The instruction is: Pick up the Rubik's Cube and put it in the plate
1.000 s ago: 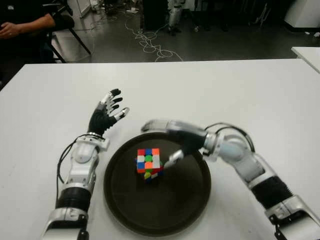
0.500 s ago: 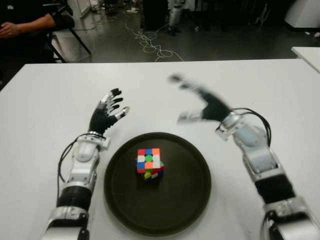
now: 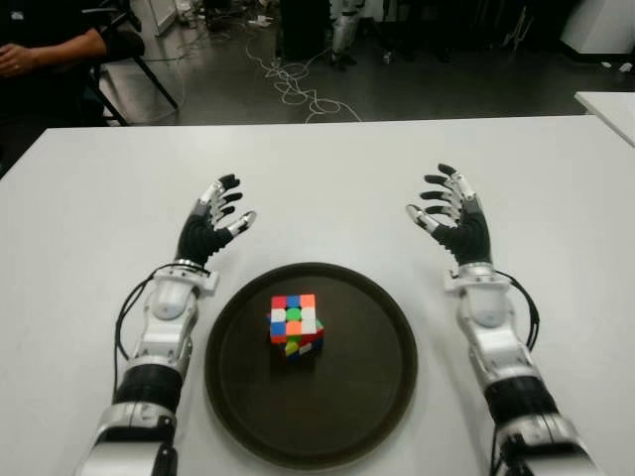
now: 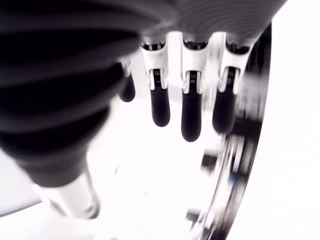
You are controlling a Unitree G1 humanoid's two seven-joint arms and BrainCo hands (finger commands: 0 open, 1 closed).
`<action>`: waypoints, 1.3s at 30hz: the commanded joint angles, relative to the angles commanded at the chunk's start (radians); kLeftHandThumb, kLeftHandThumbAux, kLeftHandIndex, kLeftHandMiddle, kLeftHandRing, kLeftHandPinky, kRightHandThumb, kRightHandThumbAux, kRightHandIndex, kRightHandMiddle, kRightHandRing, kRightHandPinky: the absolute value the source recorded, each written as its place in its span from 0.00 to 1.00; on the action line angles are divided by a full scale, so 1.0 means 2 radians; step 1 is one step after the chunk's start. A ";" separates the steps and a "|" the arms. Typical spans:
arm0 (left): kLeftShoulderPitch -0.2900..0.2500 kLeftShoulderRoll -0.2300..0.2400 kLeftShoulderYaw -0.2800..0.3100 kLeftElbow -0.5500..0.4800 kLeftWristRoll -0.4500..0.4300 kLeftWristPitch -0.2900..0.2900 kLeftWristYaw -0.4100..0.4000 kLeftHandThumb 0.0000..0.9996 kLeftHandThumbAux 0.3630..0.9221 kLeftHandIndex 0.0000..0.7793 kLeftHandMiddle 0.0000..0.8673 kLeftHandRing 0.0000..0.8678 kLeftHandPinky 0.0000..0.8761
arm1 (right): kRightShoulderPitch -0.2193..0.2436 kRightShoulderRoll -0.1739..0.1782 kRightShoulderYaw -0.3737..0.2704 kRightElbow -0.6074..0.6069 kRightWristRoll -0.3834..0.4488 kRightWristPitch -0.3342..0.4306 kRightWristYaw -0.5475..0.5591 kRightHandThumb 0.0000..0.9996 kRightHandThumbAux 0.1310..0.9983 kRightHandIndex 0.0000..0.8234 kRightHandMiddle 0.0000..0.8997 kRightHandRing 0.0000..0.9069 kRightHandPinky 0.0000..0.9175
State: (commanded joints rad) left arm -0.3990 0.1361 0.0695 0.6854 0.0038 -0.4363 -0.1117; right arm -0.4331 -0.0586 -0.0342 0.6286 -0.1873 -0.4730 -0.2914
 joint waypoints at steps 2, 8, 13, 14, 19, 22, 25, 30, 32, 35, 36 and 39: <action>0.001 0.000 0.000 -0.001 0.000 -0.002 0.001 0.12 0.69 0.14 0.15 0.14 0.14 | -0.006 0.001 0.000 0.007 0.001 -0.003 -0.007 0.42 0.73 0.24 0.34 0.39 0.44; 0.007 -0.002 0.001 -0.010 -0.002 0.001 0.002 0.13 0.66 0.14 0.16 0.15 0.15 | -0.002 0.005 0.000 0.010 0.006 -0.004 -0.011 0.48 0.72 0.27 0.36 0.40 0.46; 0.011 -0.005 0.003 -0.020 -0.008 0.008 -0.001 0.12 0.64 0.14 0.16 0.15 0.15 | 0.001 0.011 -0.008 0.004 0.026 0.024 0.002 0.46 0.72 0.27 0.37 0.41 0.45; 0.012 -0.005 0.003 -0.021 -0.009 0.009 -0.002 0.12 0.63 0.13 0.16 0.15 0.15 | 0.001 0.011 -0.009 0.003 0.030 0.029 0.004 0.46 0.72 0.27 0.37 0.41 0.45; 0.013 -0.006 0.004 -0.024 -0.011 0.012 -0.001 0.13 0.63 0.13 0.16 0.16 0.15 | 0.002 0.016 -0.014 -0.010 0.047 0.054 0.018 0.64 0.70 0.44 0.39 0.43 0.46; 0.016 -0.005 0.003 -0.030 -0.010 0.014 -0.001 0.14 0.63 0.13 0.16 0.16 0.16 | 0.006 0.018 -0.014 -0.022 0.053 0.067 0.022 0.67 0.69 0.47 0.40 0.44 0.47; 0.018 -0.005 0.002 -0.035 -0.010 0.017 -0.002 0.15 0.62 0.13 0.16 0.16 0.16 | 0.008 0.019 -0.014 -0.029 0.055 0.076 0.025 0.68 0.69 0.48 0.40 0.44 0.47; 0.020 -0.006 0.002 -0.041 -0.011 0.022 -0.002 0.15 0.63 0.13 0.16 0.16 0.15 | 0.012 0.019 -0.011 -0.040 0.054 0.086 0.029 0.69 0.69 0.49 0.39 0.43 0.47; 0.020 -0.006 0.002 -0.041 -0.010 0.022 -0.001 0.16 0.65 0.13 0.17 0.17 0.15 | 0.013 0.019 -0.010 -0.043 0.052 0.088 0.030 0.69 0.69 0.49 0.40 0.44 0.47; 0.017 -0.006 0.002 -0.035 -0.009 0.020 -0.001 0.16 0.68 0.13 0.17 0.16 0.16 | 0.013 0.019 -0.009 -0.045 0.051 0.092 0.031 0.69 0.69 0.49 0.39 0.43 0.46; 0.016 -0.005 0.002 -0.032 -0.009 0.019 0.000 0.16 0.68 0.13 0.16 0.16 0.16 | 0.013 0.019 -0.009 -0.046 0.051 0.093 0.032 0.69 0.69 0.49 0.39 0.43 0.46; 0.013 -0.005 0.003 -0.027 -0.008 0.018 0.000 0.16 0.67 0.12 0.16 0.16 0.16 | 0.012 0.019 -0.009 -0.046 0.051 0.095 0.033 0.69 0.69 0.49 0.39 0.43 0.45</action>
State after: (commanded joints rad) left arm -0.3725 0.1266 0.0748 0.6318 -0.0122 -0.3996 -0.1112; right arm -0.4098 -0.0203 -0.0526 0.5369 -0.0855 -0.2825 -0.2246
